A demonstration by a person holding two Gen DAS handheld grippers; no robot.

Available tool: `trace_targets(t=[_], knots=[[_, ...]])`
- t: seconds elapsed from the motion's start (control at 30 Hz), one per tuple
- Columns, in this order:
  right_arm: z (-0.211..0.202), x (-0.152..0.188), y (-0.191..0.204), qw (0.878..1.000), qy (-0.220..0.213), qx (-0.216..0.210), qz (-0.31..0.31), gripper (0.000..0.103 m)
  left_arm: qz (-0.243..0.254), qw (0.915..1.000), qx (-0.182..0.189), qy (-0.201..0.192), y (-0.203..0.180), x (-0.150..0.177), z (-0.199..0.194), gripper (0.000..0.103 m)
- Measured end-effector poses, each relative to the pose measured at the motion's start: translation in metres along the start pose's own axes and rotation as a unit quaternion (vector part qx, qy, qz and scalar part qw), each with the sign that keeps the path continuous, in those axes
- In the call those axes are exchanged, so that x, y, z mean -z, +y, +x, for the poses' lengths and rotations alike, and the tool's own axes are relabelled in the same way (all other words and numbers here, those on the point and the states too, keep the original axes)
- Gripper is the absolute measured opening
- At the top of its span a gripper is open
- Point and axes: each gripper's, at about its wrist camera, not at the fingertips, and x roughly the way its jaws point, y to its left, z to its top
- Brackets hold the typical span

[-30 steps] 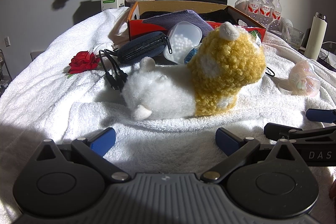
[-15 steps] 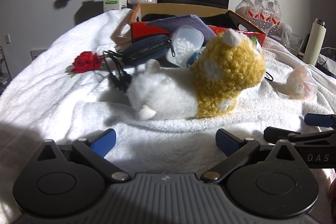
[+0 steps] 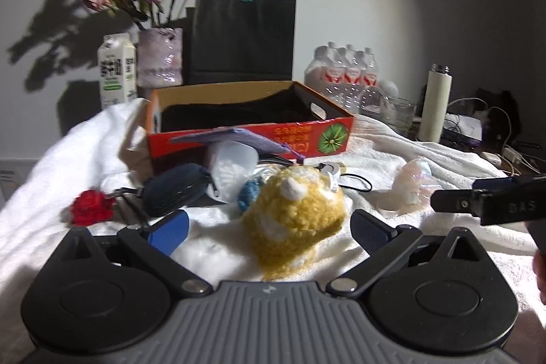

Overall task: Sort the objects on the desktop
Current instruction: 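Grasp the yellow-white plush toy with the left tool while the right tool grasps the iridescent bag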

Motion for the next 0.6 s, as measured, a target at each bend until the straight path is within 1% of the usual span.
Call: trace_targets(t=[0.07, 0.1, 0.13, 0.2, 0.27, 0.37, 0.47, 0.5, 0.53, 0.57, 0.6], knots=[[0.011, -0.002, -0.005, 1.0, 0.012, 0.001, 0.011, 0.1, -0.004, 1.0, 0.0, 0.001, -0.003, -0.001, 0.008, 0.099], [0.017, -0.003, -0.006, 1.0, 0.015, 0.001, 0.015, 0.096, -0.008, 1.0, 0.003, 0.001, -0.003, -0.001, 0.01, 0.094], [0.022, -0.005, -0.007, 1.0, 0.016, 0.005, 0.017, 0.095, -0.014, 0.9999, 0.008, 0.0, -0.003, -0.001, 0.011, 0.088], [0.03, -0.006, -0.007, 1.0, 0.017, 0.015, 0.015, 0.092, -0.022, 0.9996, 0.019, -0.002, -0.002, 0.0, 0.009, 0.084], [0.035, -0.008, -0.006, 0.999, 0.018, 0.026, 0.012, 0.089, -0.022, 0.9995, 0.024, -0.002, -0.001, 0.002, 0.006, 0.084], [0.037, -0.009, 0.0, 1.0, 0.008, 0.009, -0.006, 0.089, -0.027, 0.9992, 0.027, -0.007, 0.005, 0.006, 0.002, 0.084], [0.045, -0.01, 0.004, 1.0, 0.01, 0.017, -0.014, 0.087, -0.047, 0.9979, 0.044, -0.003, 0.012, 0.006, 0.005, 0.079], [0.049, -0.01, 0.004, 1.0, 0.013, 0.024, -0.011, 0.083, -0.052, 0.9975, 0.048, -0.005, 0.012, 0.004, 0.005, 0.073], [0.052, -0.011, 0.003, 1.0, 0.015, 0.027, -0.007, 0.071, -0.052, 0.9973, 0.05, -0.009, 0.011, 0.002, 0.006, 0.062], [0.054, -0.011, 0.002, 0.999, 0.017, 0.027, -0.002, 0.061, -0.05, 0.9972, 0.053, -0.014, 0.009, 0.0, 0.006, 0.056], [0.056, -0.011, 0.0, 0.999, 0.019, 0.028, 0.004, 0.043, -0.045, 0.9976, 0.05, -0.017, 0.006, -0.002, 0.007, 0.056]])
